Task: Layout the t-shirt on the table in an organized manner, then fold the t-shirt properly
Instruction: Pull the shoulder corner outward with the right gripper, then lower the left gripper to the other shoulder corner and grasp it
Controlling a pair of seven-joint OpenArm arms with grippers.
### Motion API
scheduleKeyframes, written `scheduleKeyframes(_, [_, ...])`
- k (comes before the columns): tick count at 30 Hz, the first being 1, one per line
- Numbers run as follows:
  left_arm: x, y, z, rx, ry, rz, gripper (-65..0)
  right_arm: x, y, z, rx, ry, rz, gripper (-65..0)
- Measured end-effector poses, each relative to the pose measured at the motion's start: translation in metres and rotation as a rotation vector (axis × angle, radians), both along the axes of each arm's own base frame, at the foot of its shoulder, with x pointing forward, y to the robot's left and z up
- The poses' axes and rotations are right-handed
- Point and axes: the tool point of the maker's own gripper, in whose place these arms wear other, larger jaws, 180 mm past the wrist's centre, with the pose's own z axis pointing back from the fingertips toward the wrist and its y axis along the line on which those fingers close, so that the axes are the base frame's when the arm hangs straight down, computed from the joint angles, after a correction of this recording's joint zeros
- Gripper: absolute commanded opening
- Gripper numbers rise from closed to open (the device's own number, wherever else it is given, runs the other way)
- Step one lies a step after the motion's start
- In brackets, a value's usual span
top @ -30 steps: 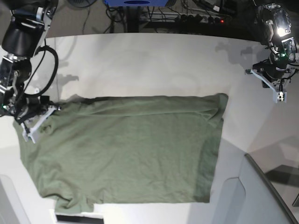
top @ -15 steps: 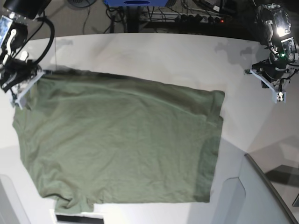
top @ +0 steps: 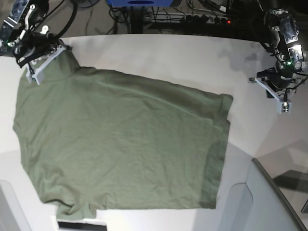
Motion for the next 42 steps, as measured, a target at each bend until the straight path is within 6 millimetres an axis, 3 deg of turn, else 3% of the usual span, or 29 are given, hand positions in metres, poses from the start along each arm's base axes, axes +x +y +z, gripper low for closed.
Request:
scheduleKeyframes(3, [0.002, -0.001, 0.001, 0.000, 0.000, -0.011, -65.0, 0.000, -0.007, 0.008, -0.024, -0.015, -0.009, -41.1])
scheduleKeyframes(6, [0.001, 0.001, -0.001, 0.001, 0.004, -0.006, -65.0, 0.013, -0.029, 0.035, -0.127, -0.095, -0.011, -33.6])
scheduleKeyframes(11, [0.002, -0.003, 0.001, -0.002, 0.002, -0.010, -65.0, 0.042, -0.052, 0.058, -0.202, -0.195, 0.010, -41.0])
scheduleKeyframes(15, [0.017, -0.035, 0.019, -0.172, -0.126, 0.002, -65.0, 0.068, -0.056, 0.066, -0.205, -0.322, -0.005, -50.7])
scheduleKeyframes(16, [0.020, -0.043, 0.021, -0.224, -0.149, -0.007, -56.9, 0.068, -0.055, 0.065, -0.204, -0.324, -0.004, -51.9])
scheduleKeyframes(18, [0.019, -0.048, 0.019, -0.293, -0.155, 0.012, -32.7, 0.062, -0.055, 0.061, -0.207, -0.304, -0.004, -52.2])
scheduleKeyframes(19, [0.016, -0.050, 0.014, -0.333, -0.151, 0.027, -24.7, 0.061, -0.056, 0.061, -0.210, -0.301, -0.004, -52.2])
scheduleKeyframes(21, [0.007, -0.054, 0.000, -0.399, -0.133, 0.067, -12.5, 0.064, -0.056, 0.062, -0.210, -0.312, -0.005, -52.4])
scheduleKeyframes(22, [0.003, -0.056, -0.011, -0.432, -0.121, 0.090, -10.4, 0.065, -0.055, 0.063, -0.208, -0.318, -0.006, -52.4])
scheduleKeyframes(25, [-0.002, -0.059, -0.034, -0.484, -0.152, 0.157, -10.4, 0.065, -0.055, 0.063, -0.205, -0.318, -0.006, -52.4])
scheduleKeyframes(28, [-0.003, -0.055, -0.043, -0.492, -0.209, 0.198, -10.4, 0.064, -0.055, 0.062, -0.207, -0.314, -0.005, -52.4])
scheduleKeyframes(30, [-0.002, -0.063, -0.049, -0.497, -0.203, 0.179, -10.4, 0.064, -0.055, 0.062, -0.205, -0.316, -0.005, -52.4])
scheduleKeyframes(34, [0.003, -0.081, -0.057, -0.525, -0.204, 0.153, -10.4, 0.064, -0.056, 0.063, -0.208, -0.316, -0.002, -52.4])
scheduleKeyframes(39, [0.023, -0.080, -0.060, -0.541, -0.229, 0.167, -10.7, 0.065, -0.056, 0.063, -0.207, -0.316, -0.001, -52.4])
scheduleKeyframes(42, [0.027, -0.079, -0.062, -0.549, -0.241, 0.175, -16.5, 0.065, -0.061, 0.064, -0.222, -0.316, 0.004, -52.4])
